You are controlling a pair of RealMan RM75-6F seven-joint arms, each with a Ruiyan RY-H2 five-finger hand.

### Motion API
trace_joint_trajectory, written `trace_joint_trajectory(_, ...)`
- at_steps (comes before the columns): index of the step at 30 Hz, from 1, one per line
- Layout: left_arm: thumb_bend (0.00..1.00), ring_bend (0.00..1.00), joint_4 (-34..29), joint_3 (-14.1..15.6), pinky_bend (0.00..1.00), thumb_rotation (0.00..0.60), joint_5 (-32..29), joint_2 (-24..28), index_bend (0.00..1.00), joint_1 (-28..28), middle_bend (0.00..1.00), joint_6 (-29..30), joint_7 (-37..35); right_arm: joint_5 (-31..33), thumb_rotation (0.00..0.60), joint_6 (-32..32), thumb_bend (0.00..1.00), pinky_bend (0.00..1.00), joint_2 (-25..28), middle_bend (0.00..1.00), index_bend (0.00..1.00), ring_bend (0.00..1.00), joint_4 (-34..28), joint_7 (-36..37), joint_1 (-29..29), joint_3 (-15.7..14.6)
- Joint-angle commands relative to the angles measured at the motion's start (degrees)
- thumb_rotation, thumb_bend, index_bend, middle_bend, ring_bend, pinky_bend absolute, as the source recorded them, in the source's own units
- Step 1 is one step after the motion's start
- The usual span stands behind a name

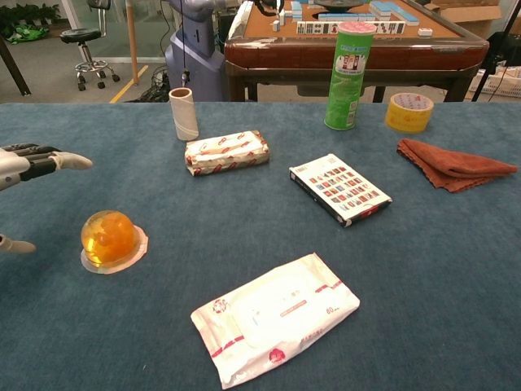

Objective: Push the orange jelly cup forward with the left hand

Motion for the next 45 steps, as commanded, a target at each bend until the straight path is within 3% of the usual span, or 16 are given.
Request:
trace_joint_trajectory(1,0.00,0.00,0.25,-0.80,0.00,0.600,-1.50,-1.10,0.00,-0.93,0.00,-0.92,1.65,0.09,0.600,-0.12,1.00,0.93,0.01,0.79,0.92,0.75,-0.02,0.02,0.04,0.03)
trace_joint_trajectory(19,0.00,0.00,-0.54,-1.93,0.00,0.600,-5.08,-5.06,0.00,-5.04,0.00,-4.28,2.25,-0.38,0.600,-0.54,1.00,0.93,0.45,0.79,0.92,0.75,0.08,0.79,0.13,-0.30)
trace_joint_trajectory(45,0.00,0.00,8.83,-5.01,0.00,0.600,-7.81,-12.59,0.00,-10.78,0.00,-5.04,1.44,-0.36,0.600,-0.65,1.00,0.93,0.79,0.79,0.92,0.75,0.32,1.73,0.08,-0.34)
